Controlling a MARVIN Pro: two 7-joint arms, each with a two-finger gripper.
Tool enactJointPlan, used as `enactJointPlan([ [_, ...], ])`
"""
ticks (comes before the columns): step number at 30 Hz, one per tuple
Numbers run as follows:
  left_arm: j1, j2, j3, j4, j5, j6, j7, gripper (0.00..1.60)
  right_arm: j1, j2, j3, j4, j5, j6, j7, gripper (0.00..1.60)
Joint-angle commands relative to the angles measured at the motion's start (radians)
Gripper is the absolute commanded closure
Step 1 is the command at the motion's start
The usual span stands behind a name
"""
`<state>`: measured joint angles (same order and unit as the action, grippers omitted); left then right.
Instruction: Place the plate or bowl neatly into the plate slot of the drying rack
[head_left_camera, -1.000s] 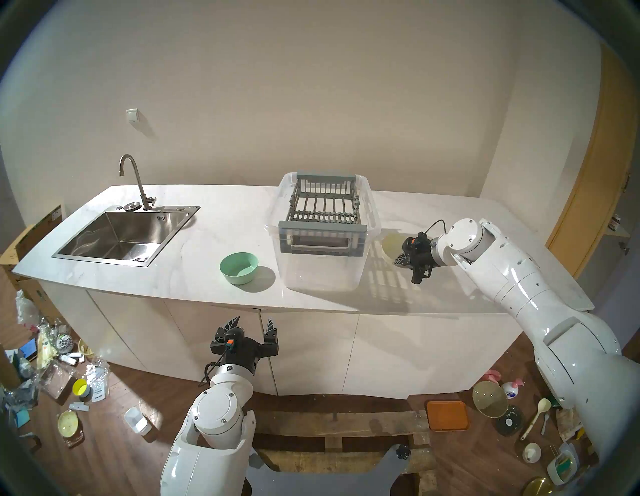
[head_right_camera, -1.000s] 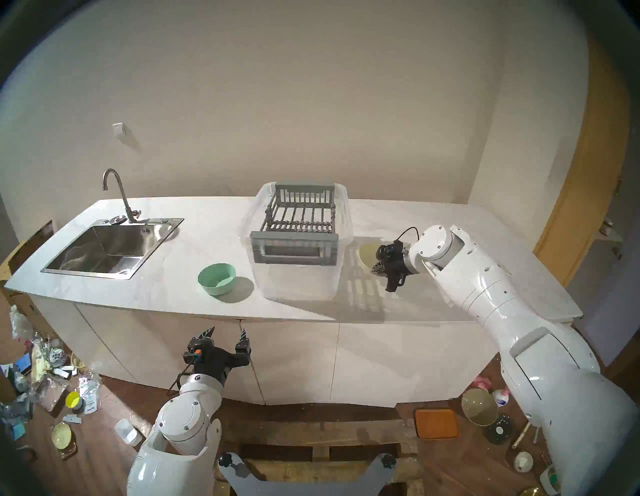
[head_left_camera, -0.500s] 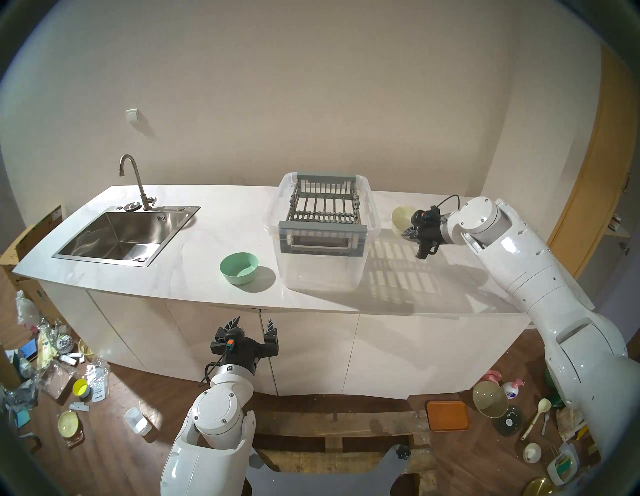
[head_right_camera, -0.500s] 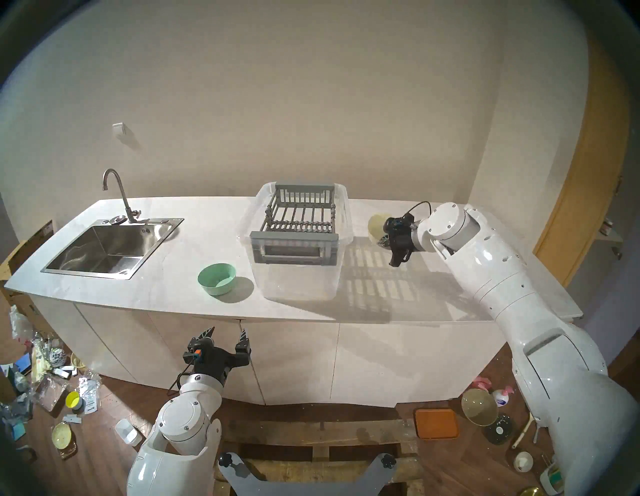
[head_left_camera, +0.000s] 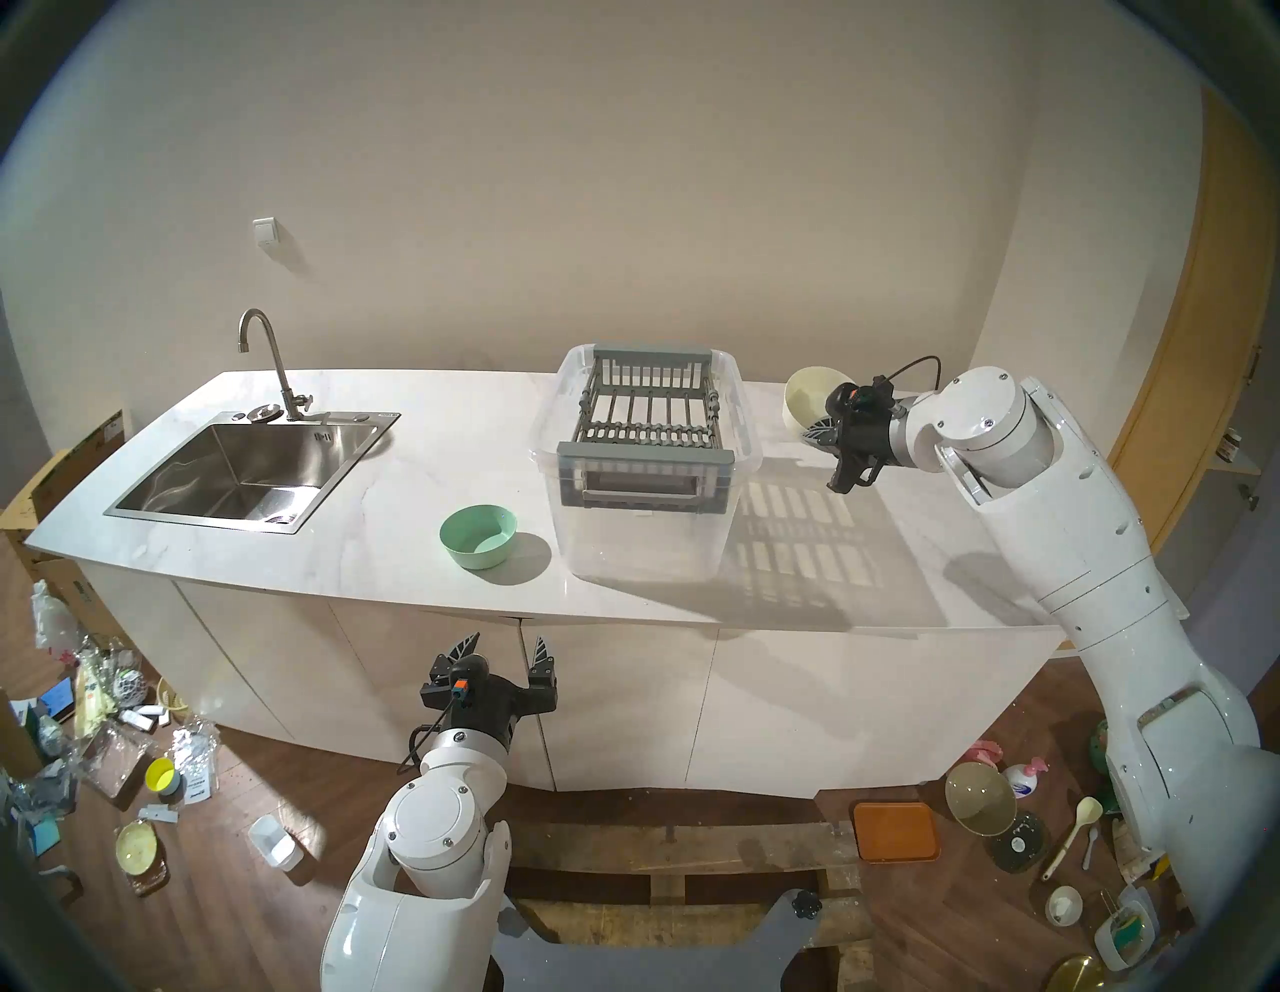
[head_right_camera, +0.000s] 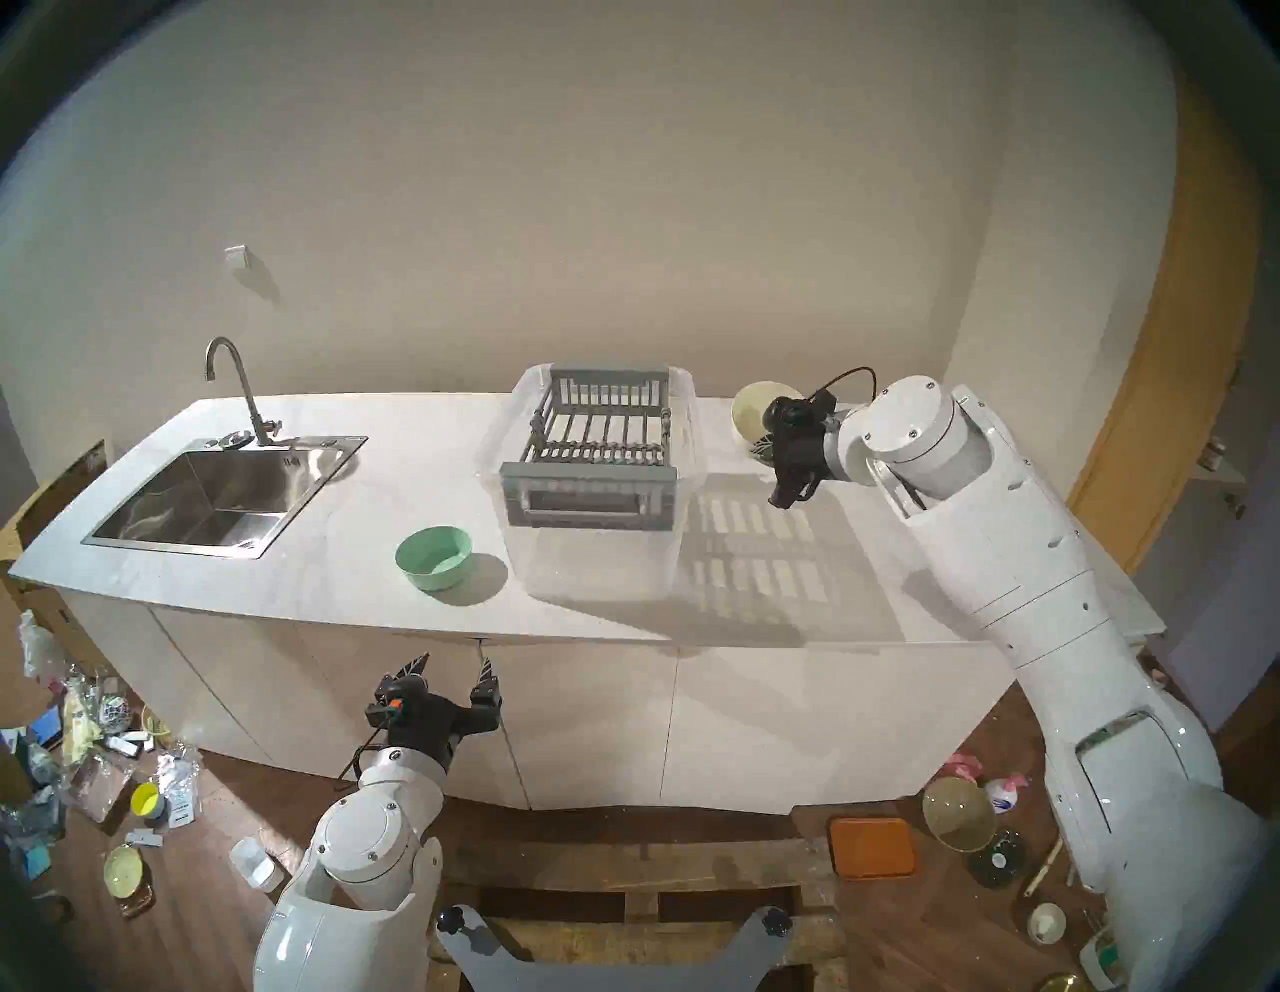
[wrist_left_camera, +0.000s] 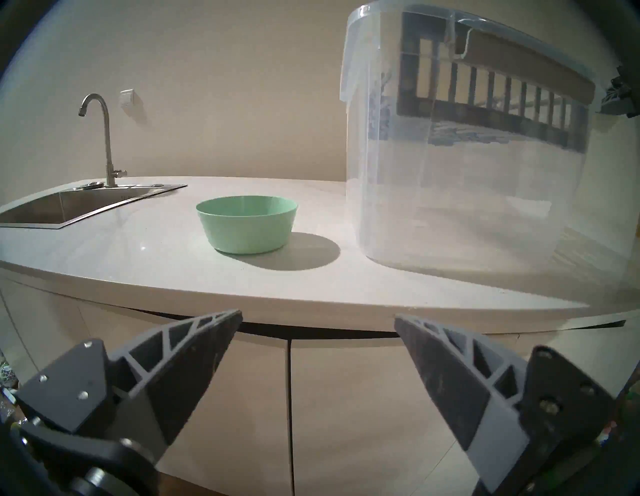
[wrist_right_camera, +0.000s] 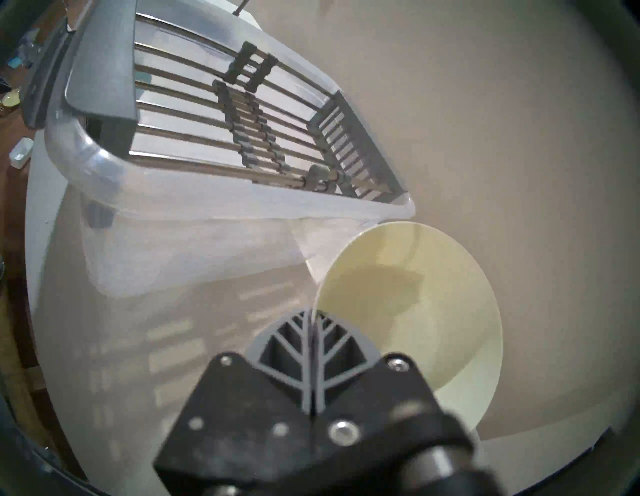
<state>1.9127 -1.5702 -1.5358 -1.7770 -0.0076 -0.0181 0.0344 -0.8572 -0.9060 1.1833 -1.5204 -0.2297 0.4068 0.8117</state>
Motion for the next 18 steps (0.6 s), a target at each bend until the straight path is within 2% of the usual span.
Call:
enactJointPlan([
  [1,-0.006,0.001,0.003,-0.026,-0.002,-0.005,-0.005,0.0,0.034,0.017,0.005,-0.04,0.0,0.019,0.029,1.6],
  [12,-0.006,0.0,0.003,-0.026,-0.002,-0.005,-0.004,0.0,0.165,-0.044,-0.078,-0.026,-0.027,0.036,0.096,1.6],
  [18,-0.006,0.001,0.003,-0.026,-0.002,-0.005,-0.005,0.0,0.21,-0.064,-0.121,-0.023,-0.023,0.038,0.133,1.6],
])
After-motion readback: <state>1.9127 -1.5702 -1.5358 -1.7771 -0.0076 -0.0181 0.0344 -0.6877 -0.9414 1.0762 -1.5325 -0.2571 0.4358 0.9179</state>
